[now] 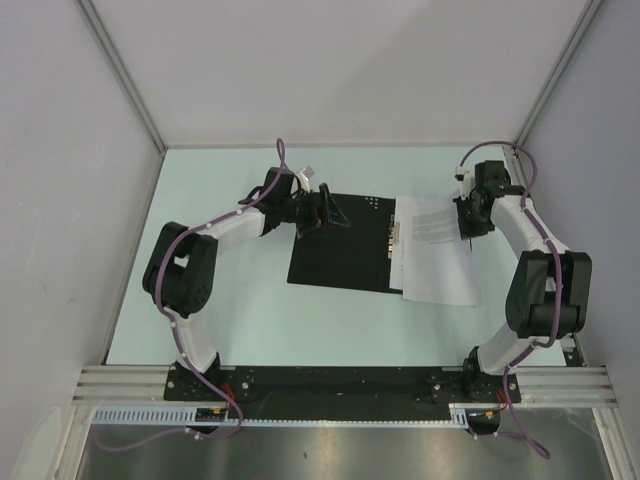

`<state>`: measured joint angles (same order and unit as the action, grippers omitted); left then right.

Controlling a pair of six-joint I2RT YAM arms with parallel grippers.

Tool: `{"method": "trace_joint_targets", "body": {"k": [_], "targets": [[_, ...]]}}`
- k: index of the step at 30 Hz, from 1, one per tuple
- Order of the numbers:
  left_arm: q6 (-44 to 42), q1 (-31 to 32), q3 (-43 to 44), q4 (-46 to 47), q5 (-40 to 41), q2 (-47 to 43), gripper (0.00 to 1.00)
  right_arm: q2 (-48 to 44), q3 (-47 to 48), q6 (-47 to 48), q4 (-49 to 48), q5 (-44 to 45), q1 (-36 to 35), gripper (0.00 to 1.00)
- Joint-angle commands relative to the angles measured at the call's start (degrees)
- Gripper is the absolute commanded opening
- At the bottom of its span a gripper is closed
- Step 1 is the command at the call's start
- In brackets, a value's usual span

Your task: Put the files into the folder

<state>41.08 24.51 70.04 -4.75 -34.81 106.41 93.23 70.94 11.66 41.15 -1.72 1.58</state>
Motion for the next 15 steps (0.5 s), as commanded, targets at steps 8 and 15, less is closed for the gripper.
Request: {"method": "trace_joint_targets", "body": {"k": [8,15], "targets": [[1.2,-0.1,-0.5,2.3,-1.6,-1.5,1.00,4.9,2.0,-2.2,-5.8,-5.2,0.7,0.00],[1.6,-0.1,-0.8,2.5,-1.9,-1.4,1.00,6.8,2.8,-4.5,-5.8,-6.9,2.6,0.00]]}}
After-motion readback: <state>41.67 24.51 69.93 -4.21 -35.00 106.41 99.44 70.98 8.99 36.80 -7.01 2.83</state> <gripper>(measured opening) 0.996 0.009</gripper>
